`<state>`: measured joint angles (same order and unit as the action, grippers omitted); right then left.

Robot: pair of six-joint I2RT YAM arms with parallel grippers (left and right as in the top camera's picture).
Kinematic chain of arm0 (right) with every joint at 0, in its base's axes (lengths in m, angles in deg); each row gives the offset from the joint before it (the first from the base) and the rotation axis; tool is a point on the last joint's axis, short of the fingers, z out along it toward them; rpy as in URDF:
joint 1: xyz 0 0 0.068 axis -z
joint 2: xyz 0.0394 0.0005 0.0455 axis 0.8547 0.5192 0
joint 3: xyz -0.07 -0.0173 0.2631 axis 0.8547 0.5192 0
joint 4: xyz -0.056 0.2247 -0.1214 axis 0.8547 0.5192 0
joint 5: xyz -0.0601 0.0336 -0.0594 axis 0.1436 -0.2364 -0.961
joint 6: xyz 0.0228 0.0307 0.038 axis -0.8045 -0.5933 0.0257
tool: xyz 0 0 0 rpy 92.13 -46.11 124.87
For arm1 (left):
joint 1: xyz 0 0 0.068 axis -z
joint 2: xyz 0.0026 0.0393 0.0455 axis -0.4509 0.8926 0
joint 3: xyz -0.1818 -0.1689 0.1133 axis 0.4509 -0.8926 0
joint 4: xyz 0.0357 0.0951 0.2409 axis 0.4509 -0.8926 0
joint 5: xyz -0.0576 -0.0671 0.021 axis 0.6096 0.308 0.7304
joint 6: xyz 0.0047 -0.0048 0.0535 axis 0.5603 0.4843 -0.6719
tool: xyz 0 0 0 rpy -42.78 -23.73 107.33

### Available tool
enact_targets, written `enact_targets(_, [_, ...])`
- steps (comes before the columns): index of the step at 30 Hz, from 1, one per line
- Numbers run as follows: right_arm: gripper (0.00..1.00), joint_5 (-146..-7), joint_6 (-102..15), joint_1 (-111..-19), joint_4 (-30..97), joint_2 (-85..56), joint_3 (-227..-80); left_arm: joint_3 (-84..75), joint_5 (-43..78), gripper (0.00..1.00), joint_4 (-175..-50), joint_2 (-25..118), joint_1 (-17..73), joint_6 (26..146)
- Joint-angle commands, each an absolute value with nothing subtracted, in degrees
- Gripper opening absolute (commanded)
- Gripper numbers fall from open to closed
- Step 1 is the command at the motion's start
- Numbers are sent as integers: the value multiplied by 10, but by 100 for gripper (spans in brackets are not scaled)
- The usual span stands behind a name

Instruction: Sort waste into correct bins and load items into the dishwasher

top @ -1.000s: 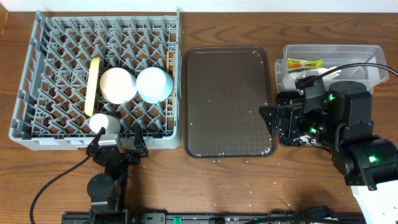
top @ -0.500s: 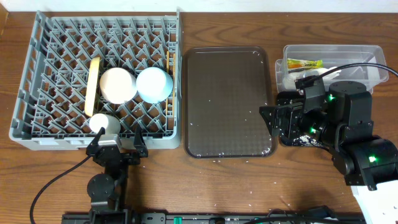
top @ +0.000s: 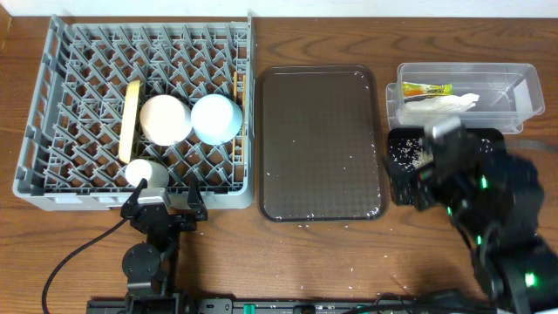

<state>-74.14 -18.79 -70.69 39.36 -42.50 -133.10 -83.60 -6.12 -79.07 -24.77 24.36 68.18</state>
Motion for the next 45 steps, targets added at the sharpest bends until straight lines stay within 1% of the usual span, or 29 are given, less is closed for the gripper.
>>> enact_targets(1, [99, -759, -139, -686, 382, -504, -1257, -842, -55, 99, -815, -248, 246, 687])
enact_targets(8, [99, -758, -142, -642, 277, -653, -1078, -842, -55, 99, -815, -248, 246, 687])
enact_targets(10, [99, -758, -168, -631, 239, -713, -1010, -842, -55, 99, -815, -248, 246, 687])
enact_targets(20, [99, -765, -182, -624, 162, -848, -875, -842, -55, 99, -815, -248, 246, 687])
enact_targets(21, [99, -766, -187, -623, 126, -850, -855, -842, -55, 99, -815, -248, 246, 687])
enact_targets(26, [99, -766, -195, -623, 34, -851, -799, -842, -55, 99, -815, -248, 246, 687])
enact_targets(45, [99, -767, -195, -623, 45, -850, -800, -842, -55, 99, -815, -248, 246, 687])
